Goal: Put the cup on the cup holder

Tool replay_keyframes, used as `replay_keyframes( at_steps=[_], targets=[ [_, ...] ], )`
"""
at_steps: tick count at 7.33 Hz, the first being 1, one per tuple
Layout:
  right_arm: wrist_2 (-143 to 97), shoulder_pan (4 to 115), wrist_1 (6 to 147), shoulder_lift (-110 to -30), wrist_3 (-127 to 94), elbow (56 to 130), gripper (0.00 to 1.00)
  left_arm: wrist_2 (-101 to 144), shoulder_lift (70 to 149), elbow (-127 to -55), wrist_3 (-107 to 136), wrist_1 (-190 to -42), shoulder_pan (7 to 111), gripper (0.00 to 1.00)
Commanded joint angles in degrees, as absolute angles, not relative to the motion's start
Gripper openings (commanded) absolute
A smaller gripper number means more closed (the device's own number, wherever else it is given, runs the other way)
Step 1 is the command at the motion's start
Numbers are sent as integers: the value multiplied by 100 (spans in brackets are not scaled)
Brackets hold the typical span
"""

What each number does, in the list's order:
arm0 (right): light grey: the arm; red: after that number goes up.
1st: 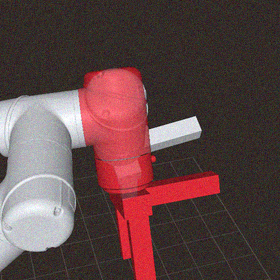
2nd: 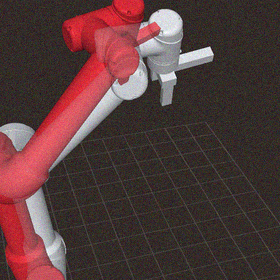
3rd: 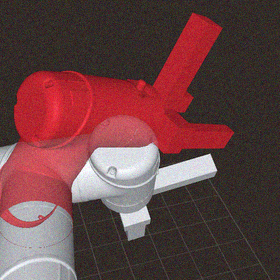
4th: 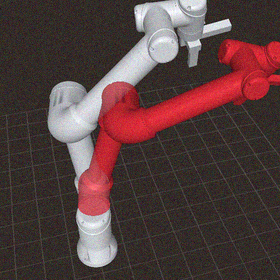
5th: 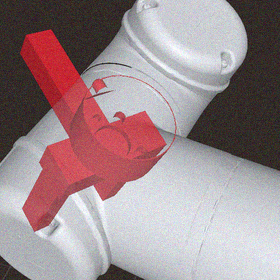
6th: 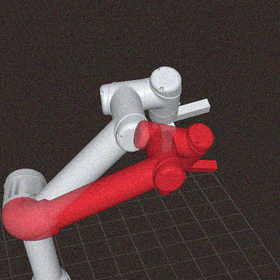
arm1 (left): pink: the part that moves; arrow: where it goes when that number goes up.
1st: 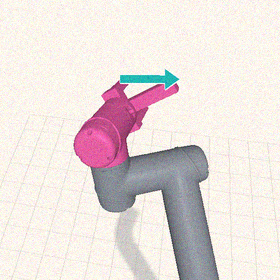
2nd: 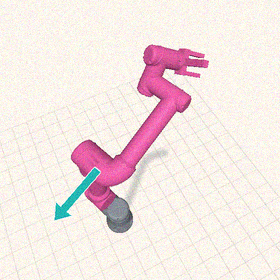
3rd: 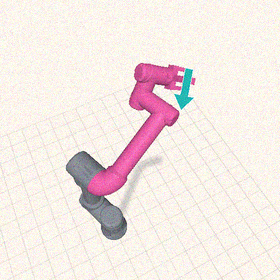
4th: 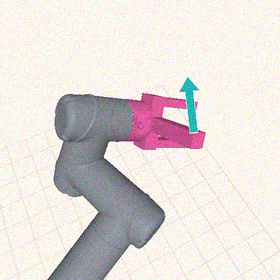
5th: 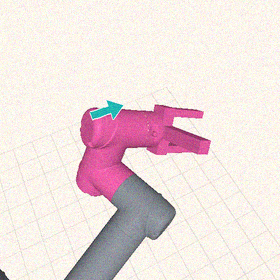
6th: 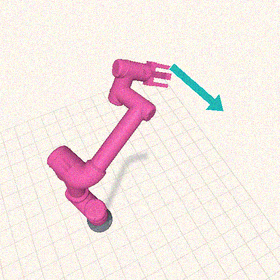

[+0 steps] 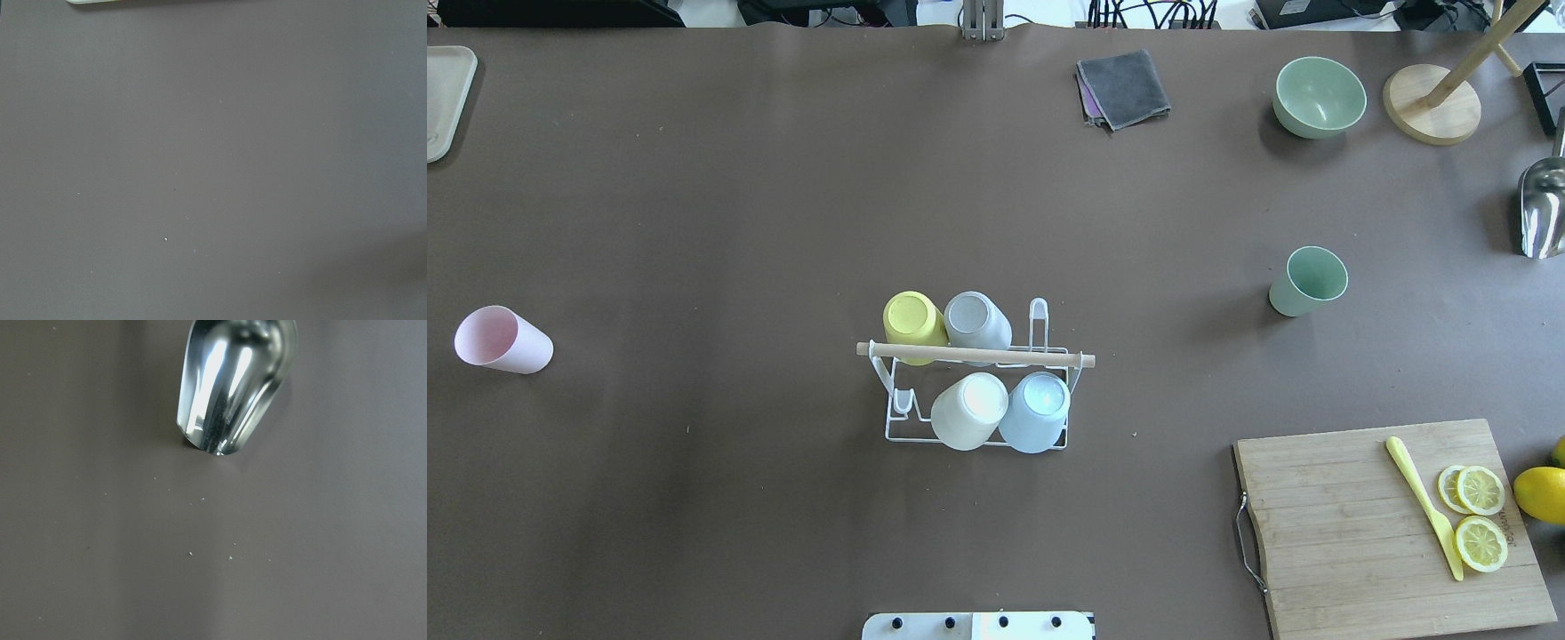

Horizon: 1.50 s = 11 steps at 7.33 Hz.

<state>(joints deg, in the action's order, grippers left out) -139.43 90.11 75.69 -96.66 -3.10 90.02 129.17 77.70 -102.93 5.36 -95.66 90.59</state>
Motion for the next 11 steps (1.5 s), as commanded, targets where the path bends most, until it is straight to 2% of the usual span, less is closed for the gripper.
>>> replay_keyframes(
  at_steps=[1, 3, 4, 6, 7, 9, 11],
  targets=[
    [-14054, 8747, 7777, -9510, -343, 9412, 100, 12911, 7796, -10109, 536, -9318, 9035, 98],
    [-13896, 8098, 8853, -8890, -352, 9772, 100, 12981, 8128, -10160, 545, -9099, 8930, 98],
    [-13565, 7773, 9442, -8503, -360, 9939, 100, 12981, 8548, -10160, 545, -8427, 8851, 98],
    [-12983, 7140, 10770, -7546, -360, 10116, 100, 12929, 9890, -9802, 536, -6757, 8448, 98],
    [-12999, 6928, 11062, -7219, -378, 10090, 100, 12929, 10253, -9635, 536, -6498, 8342, 98],
    [-12860, 6515, 11399, -6778, -562, 10046, 100, 12946, 10336, -9598, 527, -6565, 8193, 98],
    [-12779, 6364, 11469, -6279, -554, 9627, 100, 12938, 10615, -9284, 545, -6583, 7324, 98]
  ],
)
